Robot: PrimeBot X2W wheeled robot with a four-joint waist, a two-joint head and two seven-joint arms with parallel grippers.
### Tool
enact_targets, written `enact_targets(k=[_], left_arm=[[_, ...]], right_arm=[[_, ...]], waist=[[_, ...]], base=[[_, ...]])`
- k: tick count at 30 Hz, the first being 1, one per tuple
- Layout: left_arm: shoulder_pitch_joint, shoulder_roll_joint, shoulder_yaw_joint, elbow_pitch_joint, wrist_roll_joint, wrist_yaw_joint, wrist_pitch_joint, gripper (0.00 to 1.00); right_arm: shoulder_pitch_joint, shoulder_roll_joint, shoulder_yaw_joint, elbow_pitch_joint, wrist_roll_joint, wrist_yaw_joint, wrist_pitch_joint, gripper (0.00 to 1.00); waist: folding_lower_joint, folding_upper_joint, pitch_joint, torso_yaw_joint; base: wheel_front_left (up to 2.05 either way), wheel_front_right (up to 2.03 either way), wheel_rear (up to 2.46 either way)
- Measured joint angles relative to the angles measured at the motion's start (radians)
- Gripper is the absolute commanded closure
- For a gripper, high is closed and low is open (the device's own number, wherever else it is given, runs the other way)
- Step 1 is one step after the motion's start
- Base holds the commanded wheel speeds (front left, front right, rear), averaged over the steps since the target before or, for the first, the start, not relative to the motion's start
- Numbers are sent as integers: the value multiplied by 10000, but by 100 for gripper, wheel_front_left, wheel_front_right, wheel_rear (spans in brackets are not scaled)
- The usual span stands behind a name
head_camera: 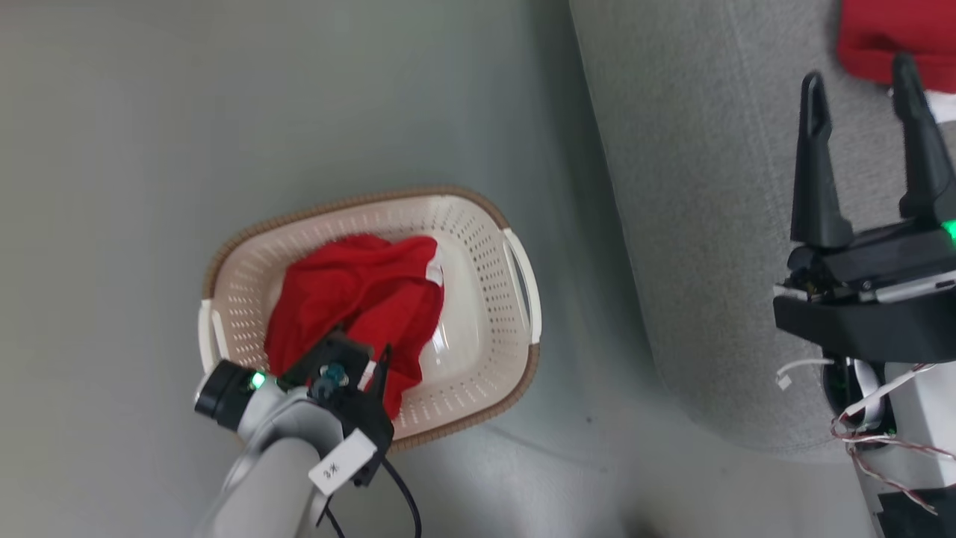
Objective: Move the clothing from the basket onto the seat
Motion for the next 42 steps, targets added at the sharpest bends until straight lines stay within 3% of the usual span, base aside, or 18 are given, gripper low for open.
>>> enact_targets(k=[20, 33, 34, 36, 37, 42], left_arm=[[-2790, 188, -393, 1020, 706, -357, 244, 0], [-3610, 265, -387, 1889, 855, -334, 345, 0], [-3656, 265, -385, 1941, 855, -291, 326, 21], [-3762, 268, -362, 2013, 855, -253, 188, 92], [-3796, 261, -360, 2052, 855, -253, 142, 100], [-3831, 163, -364, 2150, 840, -263, -307, 100]], right_arm=[[-1856, 127, -15, -1028, -228, -13, -10, 0], [-2459, 336, 61, -765, -324, -15, -100, 0], [-2465, 360, 77, -727, -336, -15, -102, 0], [-2469, 403, 104, -631, -349, -15, -104, 0], [-2478, 422, 107, -541, -353, -15, -105, 0], [-2584, 476, 105, -113, -359, -13, -119, 0]], waist=[[0, -1, 3025, -311], [-1, -1, 4418, -512], [-1, -1, 4478, -535], [-1, -1, 4560, -584], [-1, -1, 4579, -609], [-3, -3, 4457, -622]], base=[[0, 0, 0], [0, 0, 0], [0, 0, 0], [0, 0, 0], [0, 0, 0], [0, 0, 0]])
